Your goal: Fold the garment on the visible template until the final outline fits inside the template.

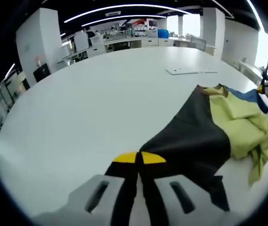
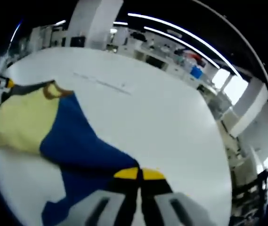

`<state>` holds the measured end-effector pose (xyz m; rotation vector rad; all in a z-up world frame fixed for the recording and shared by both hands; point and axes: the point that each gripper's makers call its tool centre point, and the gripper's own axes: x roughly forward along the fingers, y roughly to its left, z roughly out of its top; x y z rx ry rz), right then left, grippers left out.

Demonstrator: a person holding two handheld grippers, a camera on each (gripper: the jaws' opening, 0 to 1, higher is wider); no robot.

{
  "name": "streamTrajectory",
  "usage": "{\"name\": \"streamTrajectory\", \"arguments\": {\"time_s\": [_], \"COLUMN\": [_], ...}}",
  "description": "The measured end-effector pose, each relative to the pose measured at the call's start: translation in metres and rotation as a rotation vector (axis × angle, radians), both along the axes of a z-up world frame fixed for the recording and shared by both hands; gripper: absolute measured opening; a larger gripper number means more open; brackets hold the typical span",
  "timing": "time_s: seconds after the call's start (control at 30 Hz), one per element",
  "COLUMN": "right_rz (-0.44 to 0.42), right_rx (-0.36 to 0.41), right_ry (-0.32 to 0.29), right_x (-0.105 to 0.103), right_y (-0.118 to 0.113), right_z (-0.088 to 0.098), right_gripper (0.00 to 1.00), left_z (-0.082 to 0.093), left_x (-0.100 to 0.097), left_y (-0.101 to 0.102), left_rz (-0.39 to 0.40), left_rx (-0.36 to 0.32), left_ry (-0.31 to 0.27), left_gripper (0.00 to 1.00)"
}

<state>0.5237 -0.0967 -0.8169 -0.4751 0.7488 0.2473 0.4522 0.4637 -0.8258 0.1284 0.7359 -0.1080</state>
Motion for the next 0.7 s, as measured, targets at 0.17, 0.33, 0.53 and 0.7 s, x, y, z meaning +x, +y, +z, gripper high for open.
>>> {"name": "streamTrajectory", "arguments": {"time_s": [0.17, 0.33, 0.53, 0.7], "right_rz": [-0.003, -0.038, -0.122, -0.161], "right_rx": [-0.014, 0.057, 0.236, 0.323], "right_ry": [0.025, 0.021, 0.017, 0.034], "right_x": [0.000, 0.000, -0.001, -0.018], "right_y": [-0.004, 0.001, 0.005, 0.010], "right_z": [-0.005, -0.005, 0.000, 0.012], "right_gripper": [0.00, 0.00, 0.03, 0.30], "left_z": [-0.002, -0.004, 0.000, 0.010], "left_x": [-0.001, 0.000, -0.005, -0.012], "left_y": [0.004, 0.003, 0.002, 0.001], "left_rz": [0.012, 0.018, 0.027, 0.012], "left_rx": [-0.005, -0.013, -0.044, -0.069], "left_ry": [0.004, 0.006, -0.009, -0.055], "left_gripper": [0.00, 0.00, 0.22, 0.37]}}
